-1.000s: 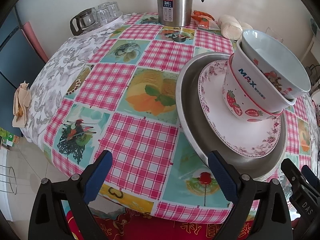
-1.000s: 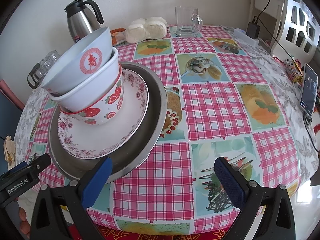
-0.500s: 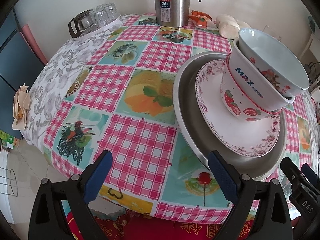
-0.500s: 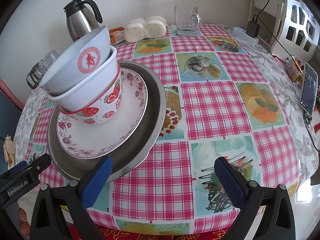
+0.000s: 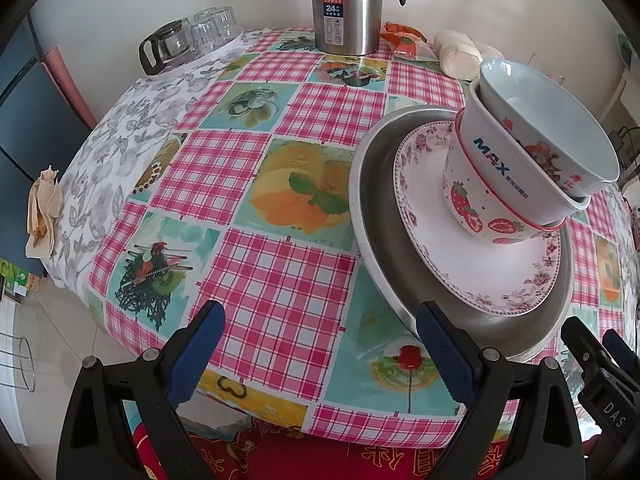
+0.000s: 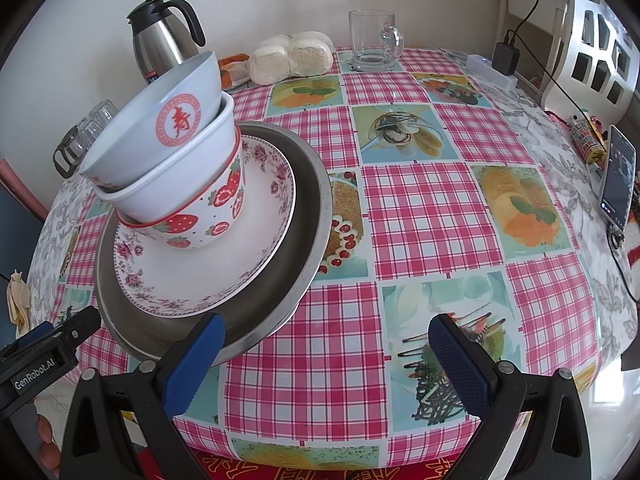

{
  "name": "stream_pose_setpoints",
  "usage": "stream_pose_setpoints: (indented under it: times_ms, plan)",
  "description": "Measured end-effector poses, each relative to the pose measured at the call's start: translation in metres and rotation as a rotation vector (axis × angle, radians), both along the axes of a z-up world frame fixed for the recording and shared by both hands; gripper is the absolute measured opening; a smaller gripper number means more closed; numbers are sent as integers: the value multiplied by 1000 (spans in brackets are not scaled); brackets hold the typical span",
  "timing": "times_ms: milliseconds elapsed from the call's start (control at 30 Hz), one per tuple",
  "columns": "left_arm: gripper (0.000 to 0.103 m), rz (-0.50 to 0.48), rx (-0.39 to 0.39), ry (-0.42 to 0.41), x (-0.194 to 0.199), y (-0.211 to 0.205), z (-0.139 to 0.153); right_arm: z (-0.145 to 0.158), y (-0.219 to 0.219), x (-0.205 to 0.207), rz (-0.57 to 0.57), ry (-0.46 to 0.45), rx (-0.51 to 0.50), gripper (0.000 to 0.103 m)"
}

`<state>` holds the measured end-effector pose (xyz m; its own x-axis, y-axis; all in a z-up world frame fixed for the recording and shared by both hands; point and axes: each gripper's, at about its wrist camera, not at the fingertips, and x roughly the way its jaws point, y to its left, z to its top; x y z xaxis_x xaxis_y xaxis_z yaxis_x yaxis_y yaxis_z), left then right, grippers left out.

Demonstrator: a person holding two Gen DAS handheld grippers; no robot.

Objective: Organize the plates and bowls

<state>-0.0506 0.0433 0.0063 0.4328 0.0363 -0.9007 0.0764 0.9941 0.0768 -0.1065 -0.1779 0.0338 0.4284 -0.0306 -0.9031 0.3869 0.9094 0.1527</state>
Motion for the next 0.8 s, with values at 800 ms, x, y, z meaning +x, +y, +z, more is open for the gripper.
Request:
stream_pose_setpoints:
  times_ms: [800]
  plan:
    - [96, 21, -9, -3, 0, 4, 2, 0, 0, 1, 0, 1, 0, 103]
